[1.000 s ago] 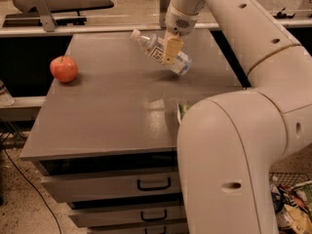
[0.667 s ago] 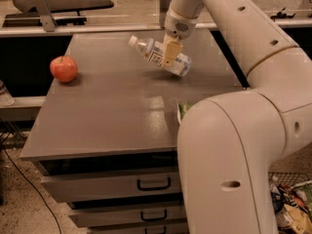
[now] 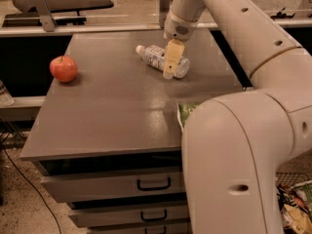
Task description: Knock blue plastic bottle over
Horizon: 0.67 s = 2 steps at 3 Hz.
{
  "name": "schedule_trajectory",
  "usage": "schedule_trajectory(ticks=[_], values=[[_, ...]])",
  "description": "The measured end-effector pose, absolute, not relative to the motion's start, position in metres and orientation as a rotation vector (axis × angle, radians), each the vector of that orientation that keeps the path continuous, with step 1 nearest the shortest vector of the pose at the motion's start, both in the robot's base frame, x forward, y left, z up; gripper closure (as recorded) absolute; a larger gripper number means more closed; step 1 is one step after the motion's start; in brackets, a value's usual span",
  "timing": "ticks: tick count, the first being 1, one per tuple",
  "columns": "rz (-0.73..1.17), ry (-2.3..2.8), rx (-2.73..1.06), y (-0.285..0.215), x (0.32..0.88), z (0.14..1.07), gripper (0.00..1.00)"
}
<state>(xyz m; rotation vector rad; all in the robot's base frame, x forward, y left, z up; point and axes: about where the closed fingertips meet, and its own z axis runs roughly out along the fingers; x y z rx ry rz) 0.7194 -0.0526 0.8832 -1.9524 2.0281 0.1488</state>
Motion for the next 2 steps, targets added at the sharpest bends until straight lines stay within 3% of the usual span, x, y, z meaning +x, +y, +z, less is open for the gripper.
schedule_trajectory(ticks=[2], values=[[0.244,1.991,-1.839,-0.052,0.714,0.904,0.0]])
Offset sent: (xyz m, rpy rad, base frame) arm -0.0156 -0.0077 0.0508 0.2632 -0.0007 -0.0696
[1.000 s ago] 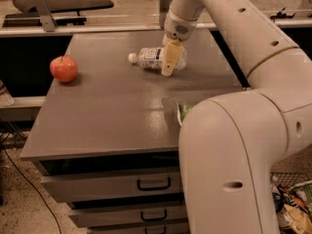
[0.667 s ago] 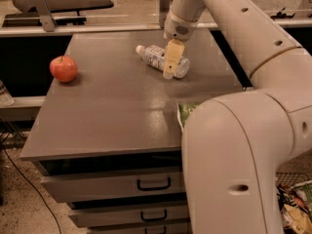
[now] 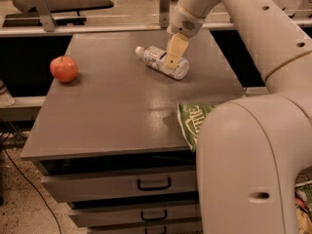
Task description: Knock blue plastic bottle over
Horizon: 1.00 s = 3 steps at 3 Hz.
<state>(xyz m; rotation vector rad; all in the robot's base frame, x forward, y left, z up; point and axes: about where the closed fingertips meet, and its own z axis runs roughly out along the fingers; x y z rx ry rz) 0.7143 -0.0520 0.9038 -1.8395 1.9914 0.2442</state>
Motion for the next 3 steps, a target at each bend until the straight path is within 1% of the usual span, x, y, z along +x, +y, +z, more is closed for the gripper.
schedule_trajectory(ticks=[1,2,3], values=[[0.345,1.902,-1.658,-0.061,0.715,0.945,0.0],[0.379,1.784,-1.501,-0.083,0.716,0.997,0.0],[0.367,1.689,-1.45,-0.108,0.707,1.035,0.0]])
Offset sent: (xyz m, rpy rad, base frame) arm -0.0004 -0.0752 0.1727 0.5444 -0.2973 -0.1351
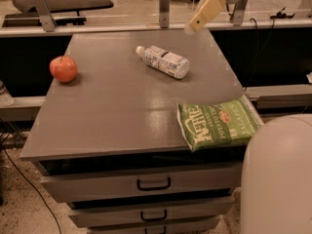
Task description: Knock blue plastic bottle over
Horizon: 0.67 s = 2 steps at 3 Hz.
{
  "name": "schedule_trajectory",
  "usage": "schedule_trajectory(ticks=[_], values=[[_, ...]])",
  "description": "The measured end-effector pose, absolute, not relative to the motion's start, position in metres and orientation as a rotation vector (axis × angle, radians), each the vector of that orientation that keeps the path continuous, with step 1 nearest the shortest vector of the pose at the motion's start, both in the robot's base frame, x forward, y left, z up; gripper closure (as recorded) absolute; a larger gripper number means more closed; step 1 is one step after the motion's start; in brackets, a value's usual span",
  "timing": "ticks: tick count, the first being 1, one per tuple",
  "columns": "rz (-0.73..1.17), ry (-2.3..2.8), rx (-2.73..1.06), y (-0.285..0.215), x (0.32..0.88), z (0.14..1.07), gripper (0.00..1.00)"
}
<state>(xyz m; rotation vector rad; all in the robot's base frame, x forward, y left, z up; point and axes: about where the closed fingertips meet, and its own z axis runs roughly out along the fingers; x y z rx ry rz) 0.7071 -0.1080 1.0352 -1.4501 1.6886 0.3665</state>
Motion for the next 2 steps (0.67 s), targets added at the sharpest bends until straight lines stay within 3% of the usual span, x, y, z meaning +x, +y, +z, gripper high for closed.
schedule_trajectory(ticks=[2], values=[[0.324,1.654,-1.433,-0.1391,0.693,1.059,0.0]])
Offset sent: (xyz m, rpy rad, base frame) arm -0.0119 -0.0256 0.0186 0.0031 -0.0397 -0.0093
